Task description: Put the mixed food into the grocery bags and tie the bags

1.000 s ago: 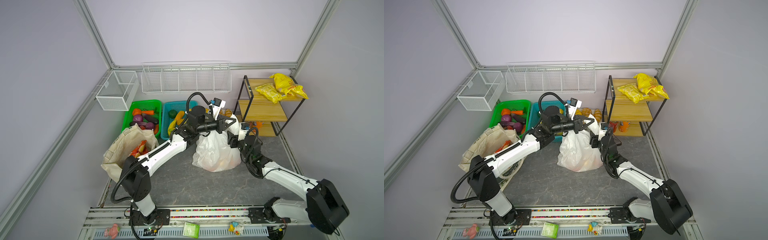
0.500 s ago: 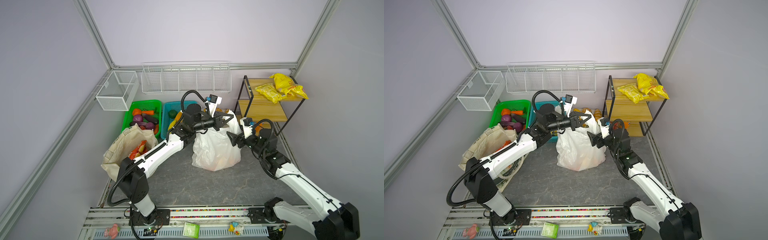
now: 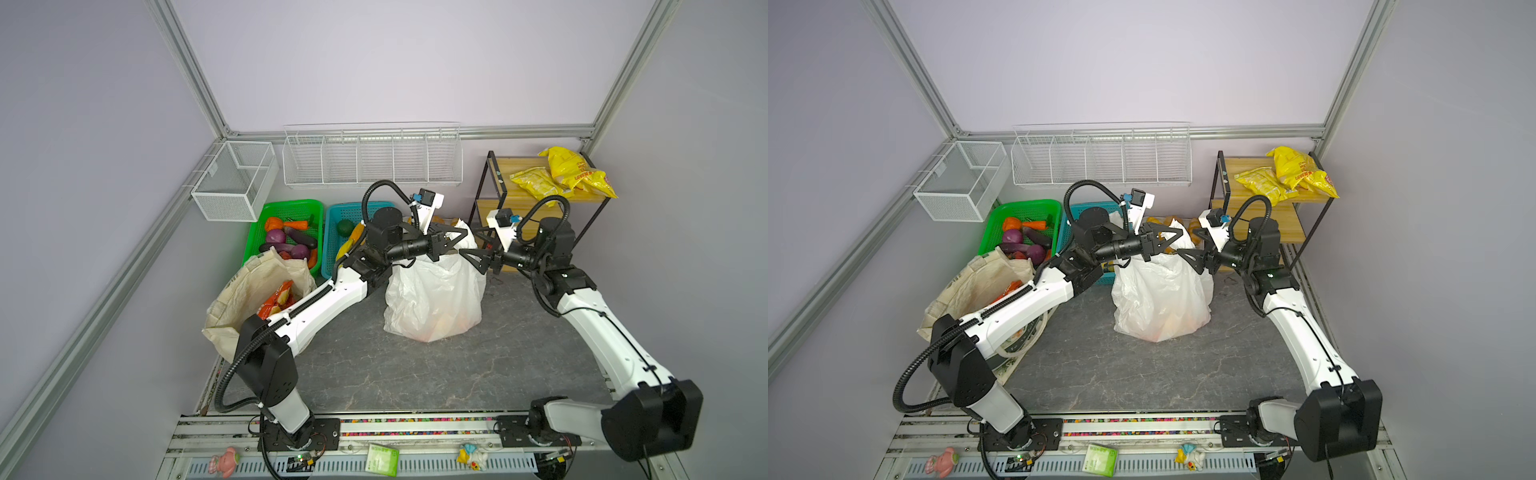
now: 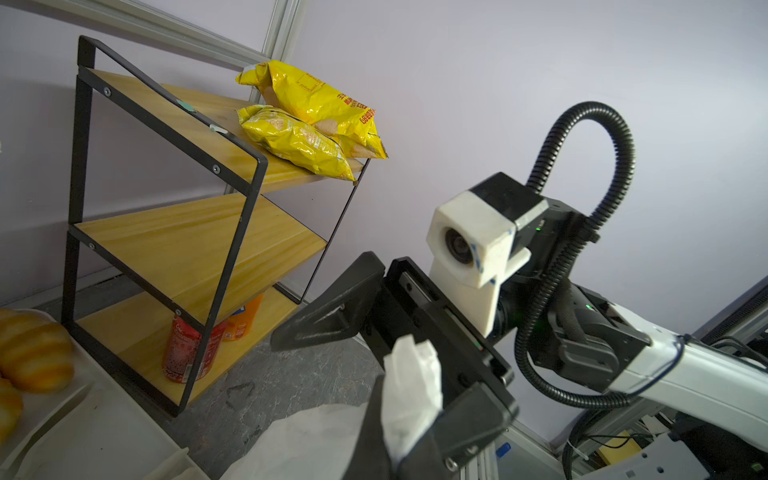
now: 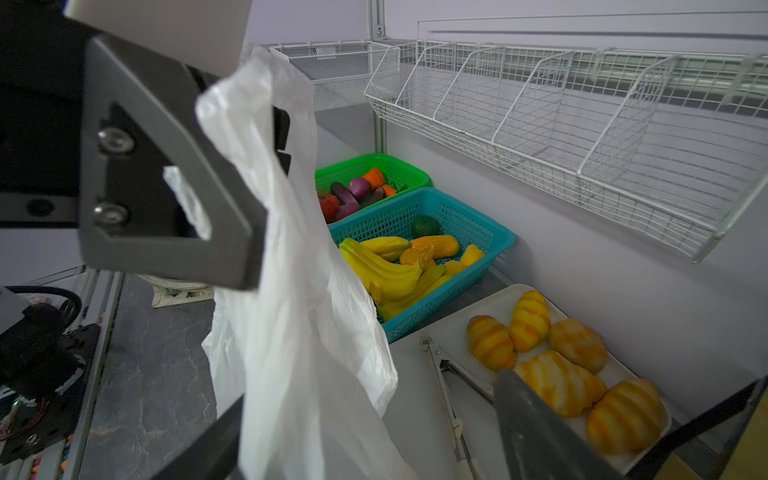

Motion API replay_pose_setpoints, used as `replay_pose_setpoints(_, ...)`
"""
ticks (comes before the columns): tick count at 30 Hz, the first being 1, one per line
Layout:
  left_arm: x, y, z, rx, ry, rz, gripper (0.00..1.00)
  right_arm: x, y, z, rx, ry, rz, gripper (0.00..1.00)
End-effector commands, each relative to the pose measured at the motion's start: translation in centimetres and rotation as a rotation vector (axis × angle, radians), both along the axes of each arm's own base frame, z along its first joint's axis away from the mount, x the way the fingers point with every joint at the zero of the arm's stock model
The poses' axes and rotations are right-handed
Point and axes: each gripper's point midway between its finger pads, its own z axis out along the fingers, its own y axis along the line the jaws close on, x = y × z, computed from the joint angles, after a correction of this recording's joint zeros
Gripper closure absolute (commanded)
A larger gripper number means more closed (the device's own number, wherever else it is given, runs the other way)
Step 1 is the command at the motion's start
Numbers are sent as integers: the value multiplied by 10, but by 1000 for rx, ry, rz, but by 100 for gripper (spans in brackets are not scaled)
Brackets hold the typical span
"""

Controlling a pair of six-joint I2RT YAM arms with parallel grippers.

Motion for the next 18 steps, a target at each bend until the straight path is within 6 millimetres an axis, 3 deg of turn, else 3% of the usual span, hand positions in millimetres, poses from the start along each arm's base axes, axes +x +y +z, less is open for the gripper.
replay_pose_setpoints(1, -6, 7, 32, -45, -57, -2, 100, -13, 11, -11, 17, 32, 139, 34)
replay_pose_setpoints(8, -5, 7, 35, -47, -67, 0, 100, 0, 6, -34, 45, 92, 118, 74)
replay_pose_setpoints(10, -4, 7, 34, -44, -80, 3, 99, 2, 5, -36, 52, 98, 102, 78)
replay_pose_setpoints(12, -5, 9, 35, -39, -103, 9, 78, 2, 4, -36, 62, 100, 85, 81)
replay_pose_setpoints(14, -8, 13, 37, -33, -127, 17, 64, 4, 2, -37, 66, 114, 59, 84)
replay_pose_setpoints(18, -19, 24, 39, -12, -181, 29, 49, 8, -1, -38, 77, 144, 17, 94)
